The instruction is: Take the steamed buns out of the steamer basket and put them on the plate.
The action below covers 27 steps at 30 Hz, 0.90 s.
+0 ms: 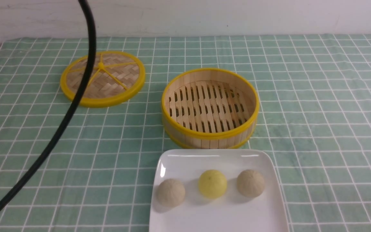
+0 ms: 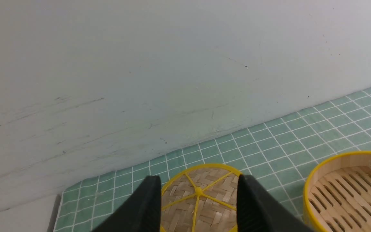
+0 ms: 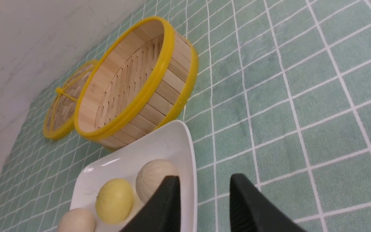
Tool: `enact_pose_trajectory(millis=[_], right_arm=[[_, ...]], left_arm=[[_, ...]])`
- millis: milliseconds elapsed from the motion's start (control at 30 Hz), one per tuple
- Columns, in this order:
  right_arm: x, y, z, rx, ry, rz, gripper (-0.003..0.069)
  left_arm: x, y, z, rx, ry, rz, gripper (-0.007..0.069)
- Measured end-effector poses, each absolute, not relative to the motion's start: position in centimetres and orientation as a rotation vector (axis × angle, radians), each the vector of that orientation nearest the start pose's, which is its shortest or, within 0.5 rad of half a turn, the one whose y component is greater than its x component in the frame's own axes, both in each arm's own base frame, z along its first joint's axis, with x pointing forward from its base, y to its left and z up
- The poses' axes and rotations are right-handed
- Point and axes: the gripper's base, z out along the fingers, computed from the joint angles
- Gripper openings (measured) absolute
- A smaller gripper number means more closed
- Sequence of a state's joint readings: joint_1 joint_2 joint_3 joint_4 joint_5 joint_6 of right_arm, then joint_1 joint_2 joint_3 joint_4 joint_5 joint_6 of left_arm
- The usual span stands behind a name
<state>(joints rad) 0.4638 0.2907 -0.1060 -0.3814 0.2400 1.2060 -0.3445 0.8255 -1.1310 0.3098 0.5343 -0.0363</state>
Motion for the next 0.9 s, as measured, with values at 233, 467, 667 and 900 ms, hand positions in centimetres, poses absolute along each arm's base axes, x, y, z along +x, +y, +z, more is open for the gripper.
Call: enact_pose_trajectory(millis=[233, 467, 667, 900], right_arm=[[7.5, 2.6, 21.1, 0.325, 1.911, 0.696, 0.0239], [7.6, 2.3, 21.3, 0.188, 1.883, 0.567, 0.0239], [7.8, 2.1, 21.6, 0.033, 1.837, 0.431, 0.0239], [7.9, 2.0, 22.2, -0.199, 1.75, 0.219, 0.0239]], left_arm=[[14.6, -4.2, 46.3, 0.341, 1.645, -0.044, 0.0347], [14.9, -4.5, 45.8, 0.323, 1.693, -0.107, 0.0347], [14.7, -4.3, 44.7, 0.295, 1.828, -0.109, 0.0347], [14.6, -3.6, 41.9, 0.297, 2.063, -0.013, 0.0347]])
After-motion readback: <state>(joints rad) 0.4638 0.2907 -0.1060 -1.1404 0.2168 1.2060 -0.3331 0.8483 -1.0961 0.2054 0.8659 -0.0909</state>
